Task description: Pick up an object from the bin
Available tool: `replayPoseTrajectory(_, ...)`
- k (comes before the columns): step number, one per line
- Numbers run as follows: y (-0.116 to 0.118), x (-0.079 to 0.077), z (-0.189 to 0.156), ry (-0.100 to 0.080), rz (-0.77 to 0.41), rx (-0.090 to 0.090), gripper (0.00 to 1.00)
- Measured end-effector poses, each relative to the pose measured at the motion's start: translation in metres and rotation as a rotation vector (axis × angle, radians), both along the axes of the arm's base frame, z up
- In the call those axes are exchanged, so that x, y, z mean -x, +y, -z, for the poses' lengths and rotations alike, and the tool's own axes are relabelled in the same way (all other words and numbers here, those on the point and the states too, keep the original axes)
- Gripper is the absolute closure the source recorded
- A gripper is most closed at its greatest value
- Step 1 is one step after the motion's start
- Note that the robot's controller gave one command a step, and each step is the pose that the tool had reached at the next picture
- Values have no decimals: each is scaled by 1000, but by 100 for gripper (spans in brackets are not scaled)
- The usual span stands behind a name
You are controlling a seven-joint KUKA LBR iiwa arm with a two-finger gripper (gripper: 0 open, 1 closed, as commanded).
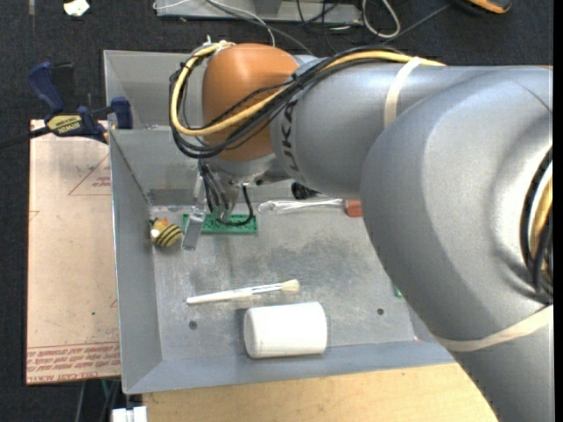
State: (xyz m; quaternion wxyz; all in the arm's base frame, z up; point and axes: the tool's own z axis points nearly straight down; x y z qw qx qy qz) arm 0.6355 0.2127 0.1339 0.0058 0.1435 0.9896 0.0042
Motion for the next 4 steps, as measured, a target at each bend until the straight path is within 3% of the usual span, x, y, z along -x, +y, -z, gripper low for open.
replayPoseTrajectory(3,-14,-3,67,-8,-76,0,0)
replayPoseTrajectory(4,-70,8,50,-6,140,-5,0)
